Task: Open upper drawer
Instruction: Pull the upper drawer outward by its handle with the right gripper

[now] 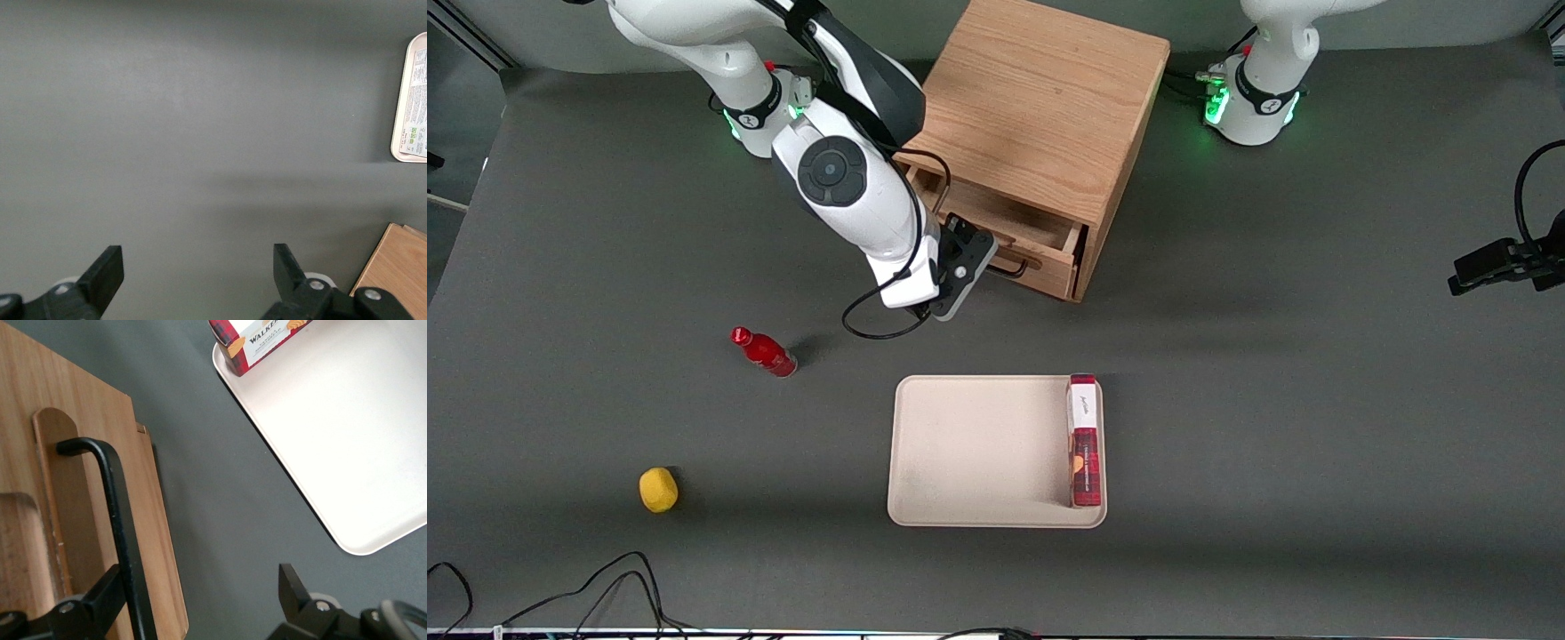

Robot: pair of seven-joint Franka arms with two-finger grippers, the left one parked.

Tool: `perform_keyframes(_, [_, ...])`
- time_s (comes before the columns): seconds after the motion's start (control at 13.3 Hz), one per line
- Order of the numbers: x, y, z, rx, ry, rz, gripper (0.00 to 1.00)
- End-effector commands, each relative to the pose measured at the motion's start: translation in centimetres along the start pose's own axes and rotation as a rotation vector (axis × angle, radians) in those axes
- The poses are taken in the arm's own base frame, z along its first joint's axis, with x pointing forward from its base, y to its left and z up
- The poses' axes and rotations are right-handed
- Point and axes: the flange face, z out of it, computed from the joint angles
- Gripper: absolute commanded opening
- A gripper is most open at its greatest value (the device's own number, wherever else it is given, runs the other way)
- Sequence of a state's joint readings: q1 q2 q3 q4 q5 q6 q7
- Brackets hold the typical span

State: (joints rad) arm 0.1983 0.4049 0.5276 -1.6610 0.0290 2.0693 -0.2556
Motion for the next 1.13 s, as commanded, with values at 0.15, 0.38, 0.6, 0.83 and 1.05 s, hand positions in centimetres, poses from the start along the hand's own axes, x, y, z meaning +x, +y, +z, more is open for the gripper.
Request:
perform_keyframes(0.15, [1.4, 1.7, 1.1, 0.017, 0.012, -0.020, 1.00])
perform_keyframes(0.38, [1.9, 2.4, 1.1, 0.021, 0.023, -0.013, 1.00])
perform_keyframes(0.6, [2.3, 3.3, 1.0, 0.000, 0.027, -0.022, 1.00])
perform_keyframes(0.83, [2.4, 4.2, 0.9, -0.004, 0.033, -0.018, 1.00])
perform_keyframes(1.05, [1.9, 5.6, 0.6, -0.005, 0.036, -0.021, 1.00])
